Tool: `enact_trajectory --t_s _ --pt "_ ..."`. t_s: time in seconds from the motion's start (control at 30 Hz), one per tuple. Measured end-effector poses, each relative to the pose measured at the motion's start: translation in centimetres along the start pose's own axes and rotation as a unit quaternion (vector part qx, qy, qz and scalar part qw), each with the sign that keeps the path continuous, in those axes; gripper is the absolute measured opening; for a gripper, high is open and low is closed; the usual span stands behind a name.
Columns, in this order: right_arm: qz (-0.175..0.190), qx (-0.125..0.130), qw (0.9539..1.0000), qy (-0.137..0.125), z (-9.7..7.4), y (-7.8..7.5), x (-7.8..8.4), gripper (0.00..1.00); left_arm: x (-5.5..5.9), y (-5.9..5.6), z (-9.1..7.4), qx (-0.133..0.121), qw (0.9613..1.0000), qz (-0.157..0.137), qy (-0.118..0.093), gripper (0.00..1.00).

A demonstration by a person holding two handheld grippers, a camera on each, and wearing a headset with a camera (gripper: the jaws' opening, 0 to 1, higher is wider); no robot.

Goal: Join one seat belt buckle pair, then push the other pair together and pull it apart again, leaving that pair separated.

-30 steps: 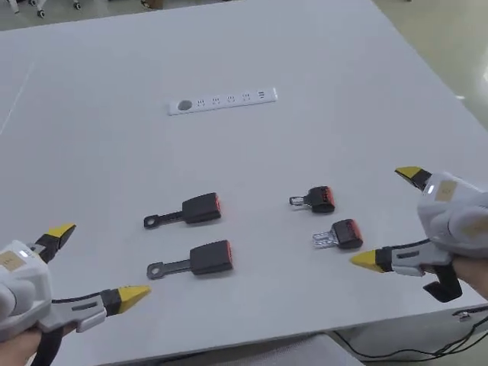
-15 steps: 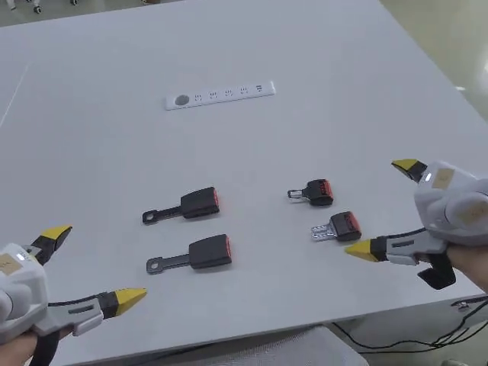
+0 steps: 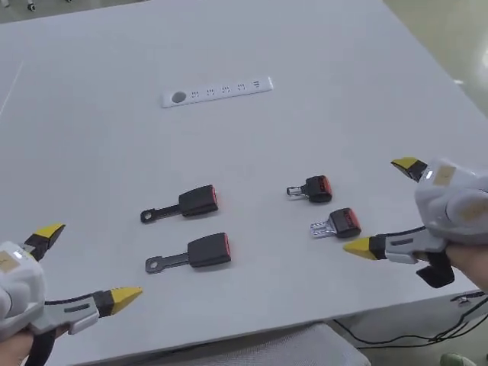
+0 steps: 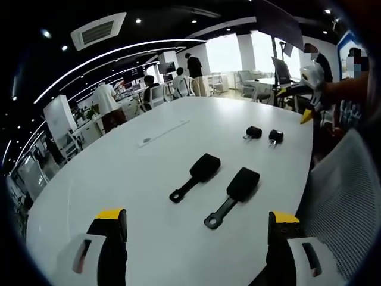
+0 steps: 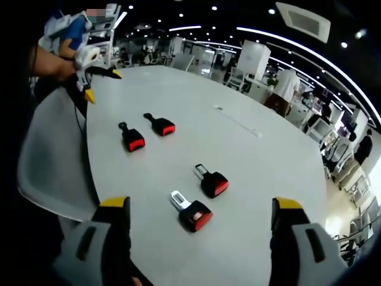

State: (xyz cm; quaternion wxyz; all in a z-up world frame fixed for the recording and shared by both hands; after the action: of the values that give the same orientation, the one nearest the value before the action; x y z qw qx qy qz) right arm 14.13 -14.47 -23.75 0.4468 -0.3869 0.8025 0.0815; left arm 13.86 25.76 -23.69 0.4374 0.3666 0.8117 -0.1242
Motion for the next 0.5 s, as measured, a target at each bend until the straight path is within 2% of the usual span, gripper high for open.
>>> enact_trajectory --t_s 0.07,0.17,0.33,0.5 --pt "-0.001 0.0 1.0 0.002 0.1 0.0 0.0 0.99 0.4 0.4 0.3 -0.007 0.9996 0.017 0.023 1.0" --pt "-0.001 -0.003 1.0 0.003 0.3 0.1 -0.1 0.98 0.2 0.6 0.4 -0.009 0.9997 0.013 0.018 1.0" --pt "-0.015 -0.01 0.9998 0.005 0.6 0.4 -0.3 0.99 0.5 1.0 0.3 -0.015 0.9995 0.005 0.026 1.0" --pt "-0.011 -0.008 0.9999 0.003 0.8 0.0 -0.6 0.98 0.8 1.6 0.0 -0.022 0.9994 0.014 0.024 1.0"
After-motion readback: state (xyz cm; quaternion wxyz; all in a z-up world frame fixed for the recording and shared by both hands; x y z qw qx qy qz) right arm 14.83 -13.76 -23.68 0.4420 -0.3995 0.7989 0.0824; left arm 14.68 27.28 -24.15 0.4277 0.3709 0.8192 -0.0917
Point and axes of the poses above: the centre of the closed fingertips' face, and the gripper's own axes: z roughly forward along the fingers, y roughly to its left, x roughly out of its underside, the point moved 3 cm from there along -z, roughly backward along the fingers, and after that the axes turned 3 degrees about -y, right-handed, at the moved point
